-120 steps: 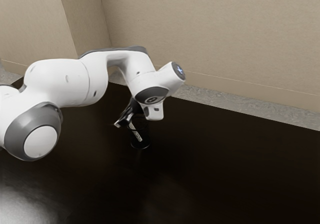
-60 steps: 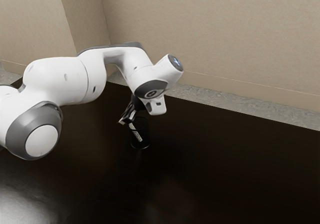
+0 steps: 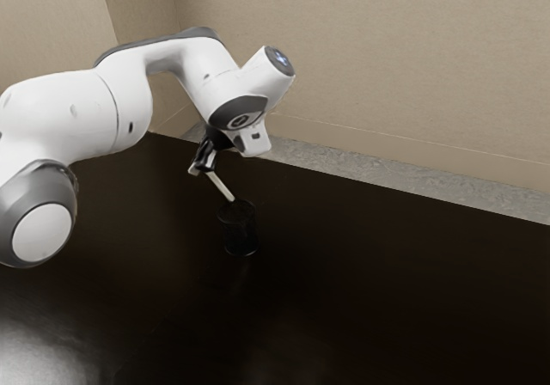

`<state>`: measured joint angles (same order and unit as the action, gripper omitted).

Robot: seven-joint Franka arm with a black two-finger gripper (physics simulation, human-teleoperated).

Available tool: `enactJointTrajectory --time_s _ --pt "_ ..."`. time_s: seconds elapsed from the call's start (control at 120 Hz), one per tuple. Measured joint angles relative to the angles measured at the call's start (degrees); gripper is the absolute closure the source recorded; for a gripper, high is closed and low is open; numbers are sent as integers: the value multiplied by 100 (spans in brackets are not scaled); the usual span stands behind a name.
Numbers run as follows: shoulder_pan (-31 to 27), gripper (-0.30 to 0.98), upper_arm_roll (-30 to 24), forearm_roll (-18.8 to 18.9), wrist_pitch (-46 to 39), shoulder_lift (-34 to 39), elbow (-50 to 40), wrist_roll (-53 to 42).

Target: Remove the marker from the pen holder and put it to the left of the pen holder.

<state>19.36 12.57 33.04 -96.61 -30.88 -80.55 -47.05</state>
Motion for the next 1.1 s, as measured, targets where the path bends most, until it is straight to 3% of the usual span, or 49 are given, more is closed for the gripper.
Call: enactJointTrajectory --time_s 0.117,0.233,0.392,0.558,0.65,0.767,0.942,1.1 --pt "6 76 367 -16 96 155 83 -44" --pt "-660 76 404 -536 6 143 298 -141" --pt "-1513 76 370 -1932 -566 -117 195 -402" --pt "-1819 76 359 -3564 -1157 -365 48 -827" --pt "-1897 76 359 -4134 -1418 -521 -13 -1075" --pt "-1945 75 360 -4479 -1651 -676 -32 -1344" --pt "-1987 75 360 -4675 -1865 -793 -155 -1668" --pt "-1947 41 360 -4733 -1944 -797 -175 -2017"
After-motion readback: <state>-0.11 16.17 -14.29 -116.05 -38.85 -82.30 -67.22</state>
